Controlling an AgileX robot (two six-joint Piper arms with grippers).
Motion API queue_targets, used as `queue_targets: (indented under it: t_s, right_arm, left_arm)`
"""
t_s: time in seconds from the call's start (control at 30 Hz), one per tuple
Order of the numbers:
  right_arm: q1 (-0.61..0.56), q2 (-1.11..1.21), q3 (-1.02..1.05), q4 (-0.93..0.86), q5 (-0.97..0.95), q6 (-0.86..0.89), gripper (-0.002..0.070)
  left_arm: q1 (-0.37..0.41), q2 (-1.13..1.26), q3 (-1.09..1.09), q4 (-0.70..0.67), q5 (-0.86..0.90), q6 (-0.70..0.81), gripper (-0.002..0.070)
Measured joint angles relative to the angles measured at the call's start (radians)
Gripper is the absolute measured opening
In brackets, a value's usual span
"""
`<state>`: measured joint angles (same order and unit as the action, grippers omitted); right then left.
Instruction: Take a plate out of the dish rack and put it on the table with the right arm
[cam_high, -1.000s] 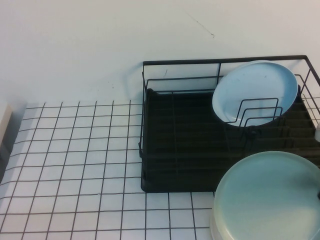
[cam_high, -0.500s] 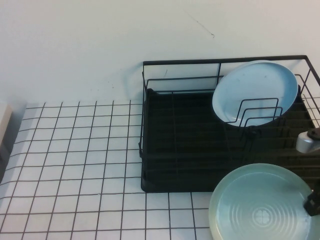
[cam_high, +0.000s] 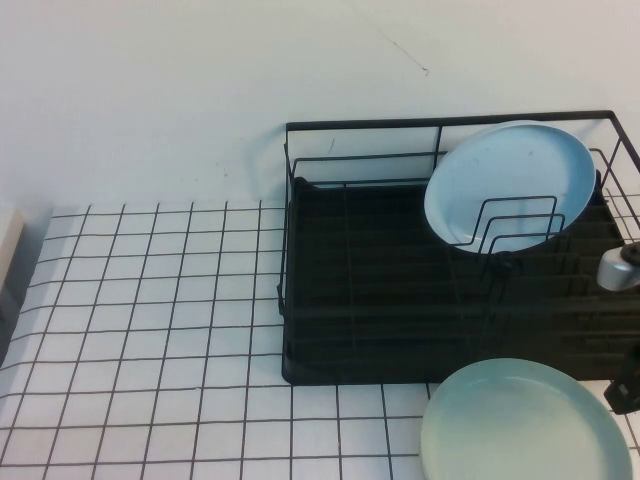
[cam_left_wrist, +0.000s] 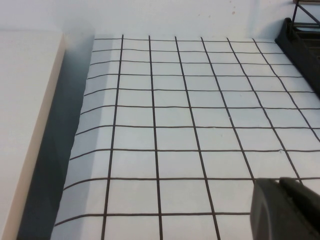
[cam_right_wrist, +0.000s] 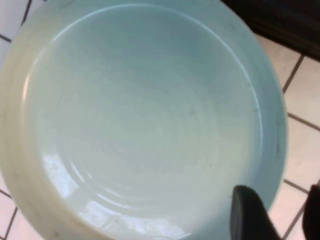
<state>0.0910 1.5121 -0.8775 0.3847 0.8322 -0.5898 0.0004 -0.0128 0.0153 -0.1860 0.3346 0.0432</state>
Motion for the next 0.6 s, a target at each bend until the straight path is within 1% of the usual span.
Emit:
queue_targets:
  t_s: [0.1,0.17,0.23,0.3,0.4,0.6]
  right_arm:
    - [0.000,-0.036,0.000,-0.002,0.000,0.001,0.0235]
    - [0.000,-0.072,0.000,-0.004,0.000,0.001,0.0218]
    - [0.000,-0.127,0.000,-0.006,0.000,-0.004,0.0171]
    - [0.000,-0.198,0.000,-0.010,0.000,-0.022,0.0092]
    - [0.000,-0.309,0.000,-0.028,-0.002,-0.037,0.0027]
    - [0.000,-0.519,0.024,-0.087,-0.081,-0.048,0.0004]
  left_arm:
    - [0.000,0.000,0.000,0.000,0.000,0.000,-0.0003]
    - [0.000,0.000,0.000,0.000,0.000,0.000,-0.0003]
    - [0.000,0.000,0.000,0.000,0.000,0.000,-0.0003]
    - [0.000,0.000,0.000,0.000,0.000,0.000,-0.0003]
    - [0.000,0.000,0.000,0.000,0.000,0.000,-0.0003]
    - [0.000,0.000,0.000,0.000,0.000,-0.002,-0.0003]
